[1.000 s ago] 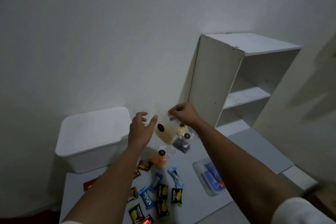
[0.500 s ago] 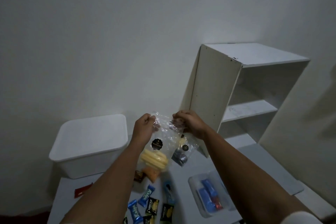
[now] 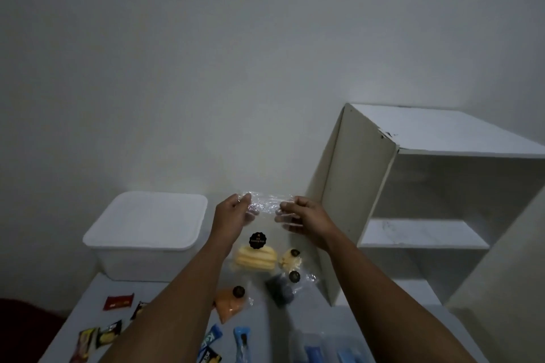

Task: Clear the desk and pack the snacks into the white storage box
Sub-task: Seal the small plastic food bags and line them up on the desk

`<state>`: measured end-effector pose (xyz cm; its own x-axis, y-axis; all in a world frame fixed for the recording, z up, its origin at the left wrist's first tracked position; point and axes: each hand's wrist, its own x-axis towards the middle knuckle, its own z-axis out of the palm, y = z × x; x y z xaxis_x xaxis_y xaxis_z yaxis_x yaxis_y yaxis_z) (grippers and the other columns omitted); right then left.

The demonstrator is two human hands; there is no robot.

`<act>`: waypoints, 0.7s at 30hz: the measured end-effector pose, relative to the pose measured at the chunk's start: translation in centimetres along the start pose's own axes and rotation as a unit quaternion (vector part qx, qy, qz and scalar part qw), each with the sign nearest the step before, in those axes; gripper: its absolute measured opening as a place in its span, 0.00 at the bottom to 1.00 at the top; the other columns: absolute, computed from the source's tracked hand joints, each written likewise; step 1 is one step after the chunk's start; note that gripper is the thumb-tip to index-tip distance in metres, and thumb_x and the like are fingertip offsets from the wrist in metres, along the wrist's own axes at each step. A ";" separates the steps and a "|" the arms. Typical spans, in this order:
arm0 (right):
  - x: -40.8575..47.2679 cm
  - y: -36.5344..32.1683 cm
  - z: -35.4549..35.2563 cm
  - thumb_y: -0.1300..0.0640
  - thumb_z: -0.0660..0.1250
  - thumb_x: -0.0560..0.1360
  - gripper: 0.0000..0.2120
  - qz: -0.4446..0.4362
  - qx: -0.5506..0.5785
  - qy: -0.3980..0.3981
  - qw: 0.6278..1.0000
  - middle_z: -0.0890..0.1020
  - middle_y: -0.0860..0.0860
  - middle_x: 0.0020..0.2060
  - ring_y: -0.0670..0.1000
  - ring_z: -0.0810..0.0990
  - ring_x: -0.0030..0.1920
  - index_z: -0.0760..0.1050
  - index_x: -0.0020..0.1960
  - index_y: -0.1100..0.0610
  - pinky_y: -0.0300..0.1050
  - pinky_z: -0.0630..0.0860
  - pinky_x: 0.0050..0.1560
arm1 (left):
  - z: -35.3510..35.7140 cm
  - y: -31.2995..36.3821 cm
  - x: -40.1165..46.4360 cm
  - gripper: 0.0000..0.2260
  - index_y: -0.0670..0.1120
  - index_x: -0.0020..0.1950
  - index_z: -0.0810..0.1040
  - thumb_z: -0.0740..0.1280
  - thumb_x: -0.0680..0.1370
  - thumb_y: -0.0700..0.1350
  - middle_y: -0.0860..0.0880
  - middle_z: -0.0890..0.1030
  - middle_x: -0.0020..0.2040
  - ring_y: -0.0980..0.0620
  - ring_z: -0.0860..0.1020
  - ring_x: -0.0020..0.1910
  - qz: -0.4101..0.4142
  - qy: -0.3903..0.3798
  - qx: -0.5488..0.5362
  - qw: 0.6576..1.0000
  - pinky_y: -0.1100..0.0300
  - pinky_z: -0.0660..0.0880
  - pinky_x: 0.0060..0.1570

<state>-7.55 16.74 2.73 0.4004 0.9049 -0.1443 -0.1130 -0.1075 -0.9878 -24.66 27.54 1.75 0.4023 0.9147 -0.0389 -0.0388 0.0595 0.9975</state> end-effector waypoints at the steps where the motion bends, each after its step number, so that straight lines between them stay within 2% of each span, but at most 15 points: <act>1: 0.2 -0.2 -0.3 0.57 0.71 0.79 0.05 0.000 0.000 -0.005 1.000 0.87 0.59 0.51 0.58 0.88 0.52 0.80 0.51 0.59 0.51 0.81 0.53 | 0.4 0.1 -0.2 0.12 0.39 0.46 0.81 0.67 0.82 0.46 0.46 0.86 0.37 0.51 0.82 0.38 0.001 0.010 -0.007 1.000 0.59 0.80 0.43; 3: 0.3 -0.5 -0.9 0.56 0.69 0.80 0.05 -0.004 0.003 -0.011 1.000 0.87 0.58 0.50 0.57 0.88 0.52 0.79 0.51 0.58 0.50 0.81 0.52 | 1.1 0.2 -0.5 0.11 0.40 0.44 0.81 0.66 0.82 0.44 0.47 0.85 0.34 0.51 0.81 0.37 0.005 0.027 -0.021 0.999 0.61 0.78 0.41; 8: 0.8 -0.6 -1.7 0.58 0.68 0.81 0.09 -0.026 -0.010 -0.028 0.999 0.82 0.54 0.41 0.58 0.88 0.50 0.74 0.42 0.54 0.49 0.80 0.50 | 2.4 0.1 -1.5 0.10 0.41 0.46 0.81 0.66 0.82 0.44 0.44 0.86 0.38 0.54 0.80 0.33 0.007 0.042 -0.018 0.999 0.61 0.78 0.41; 11: 0.8 -0.8 -2.3 0.57 0.69 0.80 0.08 -0.022 -0.013 -0.035 0.999 0.84 0.57 0.44 0.58 0.88 0.50 0.75 0.43 0.55 0.51 0.79 0.52 | 2.9 0.0 -1.7 0.08 0.40 0.46 0.82 0.66 0.81 0.43 0.43 0.86 0.41 0.53 0.79 0.35 0.010 0.049 -0.019 0.999 0.59 0.78 0.43; 15: 0.8 -0.6 -3.2 0.55 0.70 0.80 0.06 -0.023 0.003 -0.041 0.999 0.88 0.56 0.47 0.57 0.88 0.52 0.80 0.46 0.56 0.49 0.81 0.51 | 3.3 0.1 -1.8 0.07 0.40 0.46 0.82 0.67 0.81 0.41 0.45 0.84 0.38 0.52 0.79 0.37 0.023 0.064 -0.018 0.998 0.61 0.77 0.44; 21: 1.6 -0.8 -3.5 0.58 0.68 0.81 0.06 -0.044 -0.008 -0.024 0.999 0.85 0.57 0.43 0.53 0.88 0.46 0.77 0.46 0.57 0.47 0.81 0.48 | 4.6 0.2 -1.4 0.06 0.43 0.47 0.84 0.69 0.80 0.44 0.43 0.87 0.44 0.53 0.81 0.40 0.021 0.056 -0.018 0.998 0.57 0.80 0.49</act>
<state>-3.59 16.85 3.07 0.3640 0.9299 -0.0534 -0.0638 -0.0323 -0.9974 -21.02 24.42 2.31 0.2956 0.9553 -0.0060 -0.0870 0.0331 0.9957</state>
